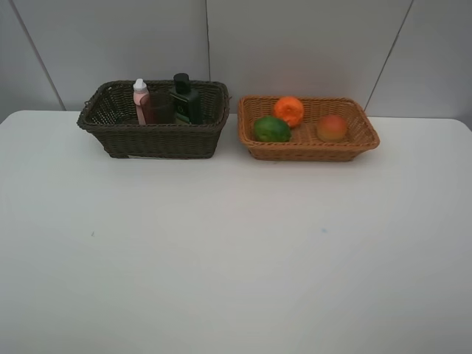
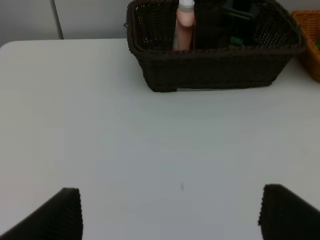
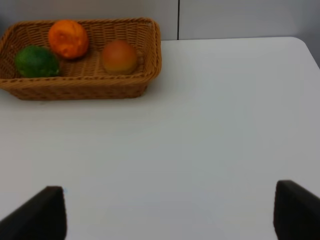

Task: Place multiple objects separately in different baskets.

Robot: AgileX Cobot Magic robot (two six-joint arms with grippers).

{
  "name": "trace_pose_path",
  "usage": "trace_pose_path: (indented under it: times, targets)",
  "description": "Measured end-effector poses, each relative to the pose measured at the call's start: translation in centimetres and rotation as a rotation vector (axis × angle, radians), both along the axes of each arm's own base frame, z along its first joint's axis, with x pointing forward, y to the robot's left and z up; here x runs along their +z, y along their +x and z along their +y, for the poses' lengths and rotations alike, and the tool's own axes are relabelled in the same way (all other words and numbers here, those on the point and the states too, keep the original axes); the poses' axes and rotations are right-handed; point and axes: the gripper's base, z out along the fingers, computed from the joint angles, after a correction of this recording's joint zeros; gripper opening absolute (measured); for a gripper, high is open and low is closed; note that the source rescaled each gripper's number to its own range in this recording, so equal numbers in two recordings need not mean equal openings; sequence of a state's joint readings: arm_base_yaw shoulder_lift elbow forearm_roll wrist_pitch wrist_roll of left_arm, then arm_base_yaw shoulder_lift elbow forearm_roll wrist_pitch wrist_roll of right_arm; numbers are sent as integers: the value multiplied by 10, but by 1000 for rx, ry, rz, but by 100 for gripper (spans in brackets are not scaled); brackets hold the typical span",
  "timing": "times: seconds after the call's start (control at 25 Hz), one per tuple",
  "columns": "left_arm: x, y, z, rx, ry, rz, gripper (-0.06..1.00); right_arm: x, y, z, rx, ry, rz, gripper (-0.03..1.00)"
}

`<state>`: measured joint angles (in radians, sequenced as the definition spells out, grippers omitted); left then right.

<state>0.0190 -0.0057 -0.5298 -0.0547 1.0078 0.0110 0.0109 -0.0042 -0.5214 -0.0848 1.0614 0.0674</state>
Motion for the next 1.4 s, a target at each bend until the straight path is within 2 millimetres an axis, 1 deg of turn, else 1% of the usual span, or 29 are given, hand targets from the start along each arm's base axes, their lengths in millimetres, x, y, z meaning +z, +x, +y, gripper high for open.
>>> trace_pose_path:
  times: [0.12, 0.2, 1.4]
  targets:
    - [-8, 1, 0, -2, -1, 50, 91, 0, 0, 0, 0, 0, 0, 86]
    - [-10, 1, 0, -2, -1, 64, 91, 0, 0, 0, 0, 0, 0, 86]
    - [-10, 1, 0, -2, -1, 66, 91, 0, 0, 0, 0, 0, 0, 86]
